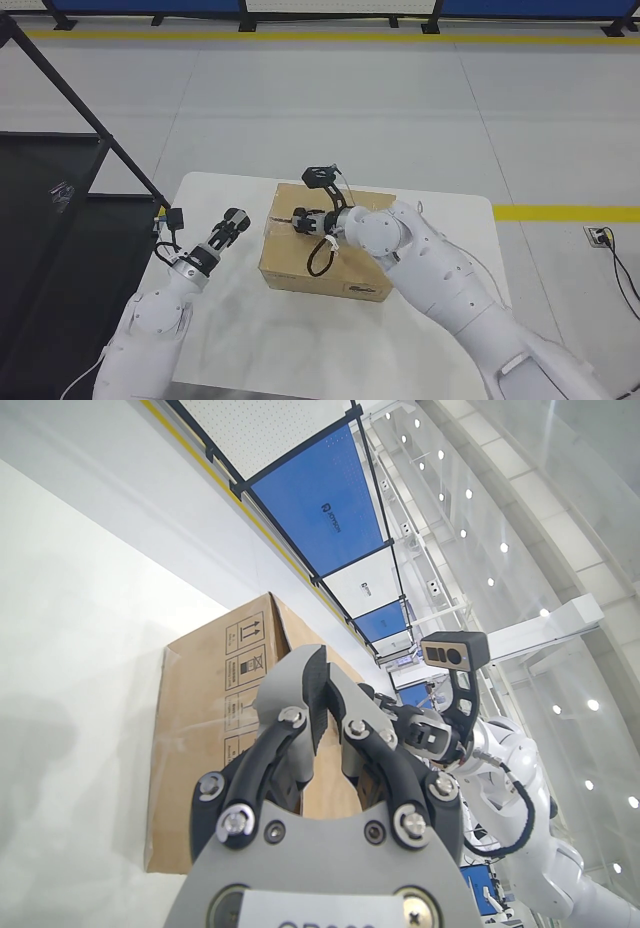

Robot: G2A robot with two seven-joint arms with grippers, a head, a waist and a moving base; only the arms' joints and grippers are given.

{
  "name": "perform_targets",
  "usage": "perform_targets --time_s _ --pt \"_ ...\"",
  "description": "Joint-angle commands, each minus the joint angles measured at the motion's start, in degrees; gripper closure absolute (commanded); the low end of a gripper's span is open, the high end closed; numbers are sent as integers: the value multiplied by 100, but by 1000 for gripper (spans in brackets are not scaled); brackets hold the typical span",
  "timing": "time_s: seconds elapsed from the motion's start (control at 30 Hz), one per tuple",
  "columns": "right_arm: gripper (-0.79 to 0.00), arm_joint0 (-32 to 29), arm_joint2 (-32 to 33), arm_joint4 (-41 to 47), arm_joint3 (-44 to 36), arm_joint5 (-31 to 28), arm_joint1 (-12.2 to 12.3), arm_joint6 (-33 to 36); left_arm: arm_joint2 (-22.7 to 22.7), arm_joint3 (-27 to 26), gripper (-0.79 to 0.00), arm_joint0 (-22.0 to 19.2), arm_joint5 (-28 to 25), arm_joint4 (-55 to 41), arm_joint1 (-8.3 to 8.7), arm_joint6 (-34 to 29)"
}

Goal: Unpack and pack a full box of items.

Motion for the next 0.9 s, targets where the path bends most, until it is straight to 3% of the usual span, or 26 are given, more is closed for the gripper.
perform_targets --time_s 0.0,0.37,0.87 --pt "0 60 23 109 182 -81 -36 93 -9 8 0 2 -6 -10 5 2" --pt "0 155 422 244 570 -319 73 845 86 41 0 -110 8 0 15 -65" --pt "0 -620 1545 -223 -480 -180 711 1393 219 148 0 -314 24 16 24 -126"
